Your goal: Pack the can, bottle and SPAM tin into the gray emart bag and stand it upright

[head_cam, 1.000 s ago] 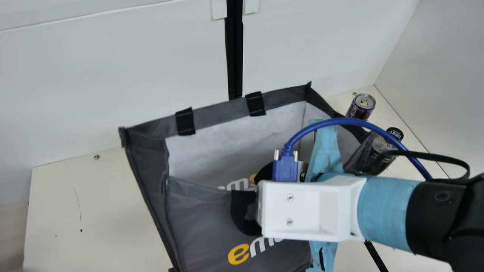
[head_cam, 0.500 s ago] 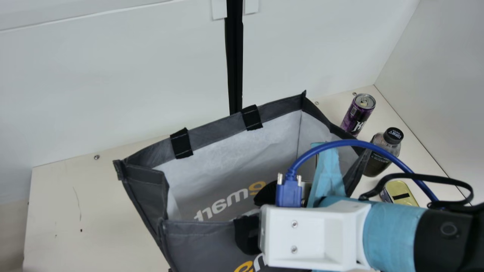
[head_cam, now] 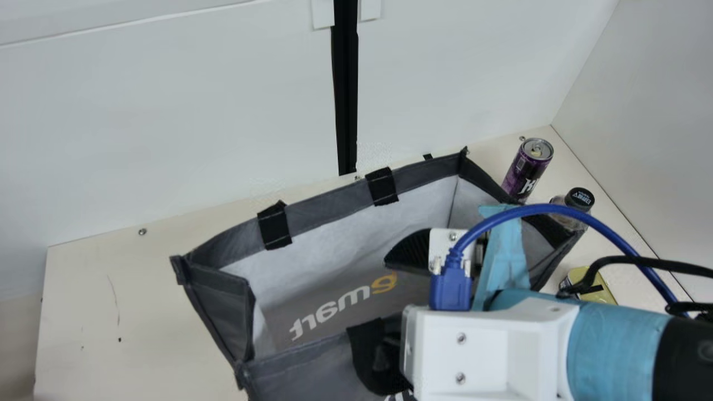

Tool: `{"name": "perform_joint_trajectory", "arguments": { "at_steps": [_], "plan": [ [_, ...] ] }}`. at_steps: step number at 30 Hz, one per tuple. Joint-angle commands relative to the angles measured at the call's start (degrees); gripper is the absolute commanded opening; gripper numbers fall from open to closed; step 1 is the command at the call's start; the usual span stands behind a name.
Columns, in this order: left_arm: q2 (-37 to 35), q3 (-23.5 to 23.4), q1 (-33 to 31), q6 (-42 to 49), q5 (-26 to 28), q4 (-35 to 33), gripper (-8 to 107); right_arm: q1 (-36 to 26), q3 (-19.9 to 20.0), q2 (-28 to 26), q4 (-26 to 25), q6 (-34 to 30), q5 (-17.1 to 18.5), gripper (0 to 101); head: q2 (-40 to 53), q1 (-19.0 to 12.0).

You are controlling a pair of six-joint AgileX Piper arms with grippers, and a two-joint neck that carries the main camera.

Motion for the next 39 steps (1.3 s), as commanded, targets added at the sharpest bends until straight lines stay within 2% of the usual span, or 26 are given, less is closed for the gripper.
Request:
{"name": "perform_joint_trajectory", "arguments": {
  "at_steps": [1, 4, 21, 39],
  "plan": [
    [0.0, 0.0, 0.0, 0.0, 0.0, 0.0, 90, -0.5, -0.5, -0.1, 0.4, -0.5, -0.1, 87, -0.1, -1.3],
    [0.0, 0.0, 0.0, 0.0, 0.0, 0.0, 90, -1.4, -1.4, -0.3, 1.1, -1.2, -0.1, 95, -0.1, -1.3],
    [0.0, 0.0, 0.0, 0.0, 0.0, 0.0, 90, -3.9, -7.2, -1.4, 4.5, 0.3, -0.1, 95, -0.1, -1.3],
    [0.0, 0.0, 0.0, 0.0, 0.0, 0.0, 90, -8.0, -14.7, -1.1, 3.2, 3.0, -0.1, 95, -0.1, -1.3]
  ]
}}
